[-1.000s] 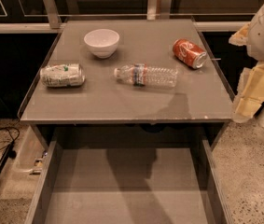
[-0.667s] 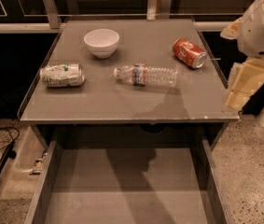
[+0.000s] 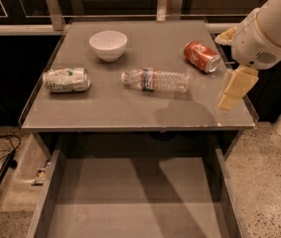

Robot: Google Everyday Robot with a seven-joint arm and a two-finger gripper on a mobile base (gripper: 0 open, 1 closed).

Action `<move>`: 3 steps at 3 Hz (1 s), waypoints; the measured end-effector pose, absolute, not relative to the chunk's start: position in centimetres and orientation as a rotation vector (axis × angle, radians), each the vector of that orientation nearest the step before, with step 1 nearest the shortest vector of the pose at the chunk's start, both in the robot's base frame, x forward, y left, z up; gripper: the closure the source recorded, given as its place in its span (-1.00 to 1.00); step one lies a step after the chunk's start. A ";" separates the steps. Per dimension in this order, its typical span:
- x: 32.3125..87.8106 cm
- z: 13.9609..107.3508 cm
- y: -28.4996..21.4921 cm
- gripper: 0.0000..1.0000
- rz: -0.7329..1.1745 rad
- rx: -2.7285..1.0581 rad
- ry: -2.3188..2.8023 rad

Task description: Place water bottle into top drawer

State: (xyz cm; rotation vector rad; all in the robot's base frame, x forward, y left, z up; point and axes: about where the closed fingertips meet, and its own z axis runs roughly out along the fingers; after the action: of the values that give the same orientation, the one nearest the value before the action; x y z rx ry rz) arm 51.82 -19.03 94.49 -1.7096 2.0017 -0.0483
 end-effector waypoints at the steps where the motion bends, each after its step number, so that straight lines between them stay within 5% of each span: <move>1: 54.3 92.8 -17.4 -1.00 0.116 -1.720 1.940; 3: 57.9 89.6 -14.3 -1.00 0.339 -1.717 1.892</move>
Offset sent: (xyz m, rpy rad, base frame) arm 0.0679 0.0553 -0.0459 0.2868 0.1487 0.1641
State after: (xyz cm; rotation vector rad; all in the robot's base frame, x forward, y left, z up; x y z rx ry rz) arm 57.88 -14.26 89.62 -1.7171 1.8916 0.3391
